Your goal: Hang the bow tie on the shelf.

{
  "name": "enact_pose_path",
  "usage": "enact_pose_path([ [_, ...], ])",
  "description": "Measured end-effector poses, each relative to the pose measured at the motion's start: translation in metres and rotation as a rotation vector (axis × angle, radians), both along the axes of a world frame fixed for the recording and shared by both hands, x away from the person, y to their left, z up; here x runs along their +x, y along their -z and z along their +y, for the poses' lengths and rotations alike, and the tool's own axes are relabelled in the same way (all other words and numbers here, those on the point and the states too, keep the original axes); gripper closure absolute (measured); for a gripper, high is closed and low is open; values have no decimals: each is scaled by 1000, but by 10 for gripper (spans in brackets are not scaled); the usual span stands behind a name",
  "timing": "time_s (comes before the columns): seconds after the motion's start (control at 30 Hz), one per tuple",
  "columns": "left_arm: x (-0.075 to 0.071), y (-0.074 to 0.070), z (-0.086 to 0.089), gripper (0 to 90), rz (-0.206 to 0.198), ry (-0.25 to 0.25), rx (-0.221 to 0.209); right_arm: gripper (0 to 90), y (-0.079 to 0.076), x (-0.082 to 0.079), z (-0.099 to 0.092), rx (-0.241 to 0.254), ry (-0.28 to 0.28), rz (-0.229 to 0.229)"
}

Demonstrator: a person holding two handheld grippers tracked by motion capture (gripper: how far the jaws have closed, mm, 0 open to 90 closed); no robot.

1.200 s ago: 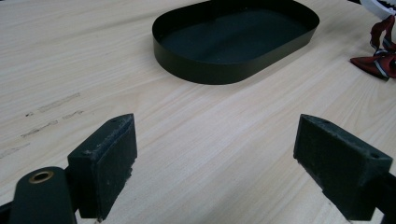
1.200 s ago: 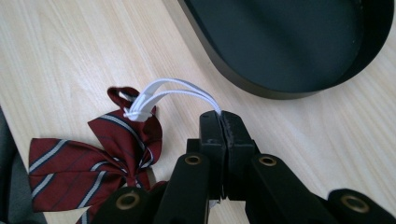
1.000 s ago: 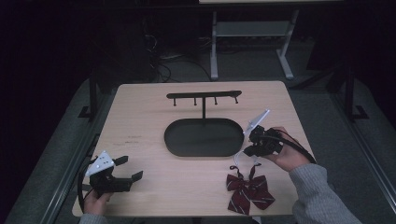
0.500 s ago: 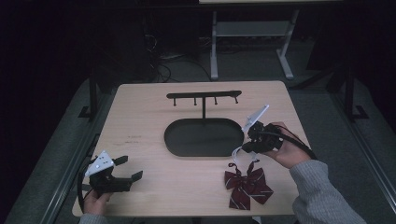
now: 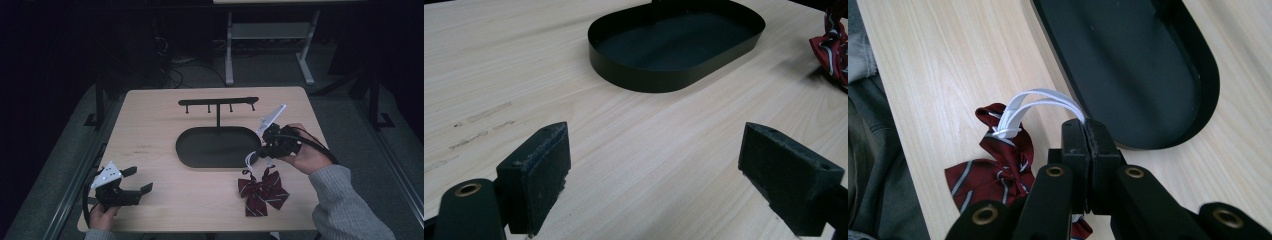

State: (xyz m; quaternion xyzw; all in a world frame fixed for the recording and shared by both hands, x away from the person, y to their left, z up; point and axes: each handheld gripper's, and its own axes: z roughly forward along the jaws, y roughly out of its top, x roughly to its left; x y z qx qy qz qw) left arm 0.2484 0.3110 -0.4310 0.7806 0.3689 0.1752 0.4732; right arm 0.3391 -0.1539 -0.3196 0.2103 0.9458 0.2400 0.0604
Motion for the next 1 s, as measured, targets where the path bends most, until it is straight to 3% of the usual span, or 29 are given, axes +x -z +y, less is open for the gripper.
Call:
enact_pose_path([
  [1.0, 1, -1, 2, 131, -6, -3, -7, 882, -29, 21, 28, -17, -55, -7],
])
